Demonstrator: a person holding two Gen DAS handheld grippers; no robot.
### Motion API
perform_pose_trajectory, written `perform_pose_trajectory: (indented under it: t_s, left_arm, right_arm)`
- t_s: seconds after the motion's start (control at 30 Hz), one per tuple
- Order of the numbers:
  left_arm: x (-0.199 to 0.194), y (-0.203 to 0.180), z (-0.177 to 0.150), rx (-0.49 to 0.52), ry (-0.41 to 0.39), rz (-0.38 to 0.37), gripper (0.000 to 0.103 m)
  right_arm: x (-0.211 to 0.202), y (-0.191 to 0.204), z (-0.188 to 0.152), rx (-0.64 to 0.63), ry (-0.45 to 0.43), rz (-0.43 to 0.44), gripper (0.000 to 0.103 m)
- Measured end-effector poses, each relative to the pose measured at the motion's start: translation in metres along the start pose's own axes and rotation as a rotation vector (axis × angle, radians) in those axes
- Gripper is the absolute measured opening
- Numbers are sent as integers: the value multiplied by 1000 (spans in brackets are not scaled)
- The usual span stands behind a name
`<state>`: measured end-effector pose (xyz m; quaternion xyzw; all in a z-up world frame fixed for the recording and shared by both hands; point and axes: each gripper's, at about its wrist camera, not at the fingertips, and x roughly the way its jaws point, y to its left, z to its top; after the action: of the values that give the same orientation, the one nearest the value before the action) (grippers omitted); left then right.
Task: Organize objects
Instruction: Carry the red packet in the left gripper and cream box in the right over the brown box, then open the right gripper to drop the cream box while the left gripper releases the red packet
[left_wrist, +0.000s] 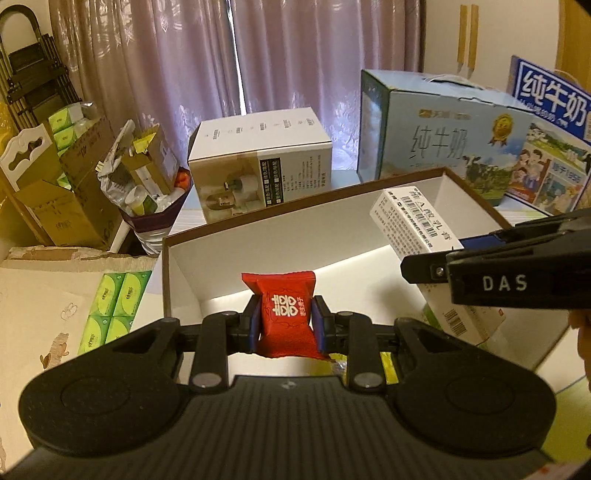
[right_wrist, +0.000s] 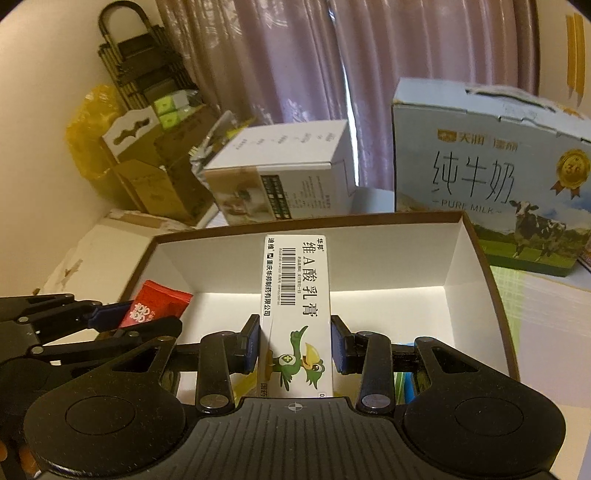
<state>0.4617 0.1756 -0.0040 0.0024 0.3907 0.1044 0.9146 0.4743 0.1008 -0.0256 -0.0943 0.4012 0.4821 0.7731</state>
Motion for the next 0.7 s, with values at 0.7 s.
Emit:
perform_pose_trajectory:
  t_s: [0.7]
  left_arm:
    - [59,5,7,-32,78,-12,24]
  right_arm:
    - [57,-28,8,66,55,-35,35]
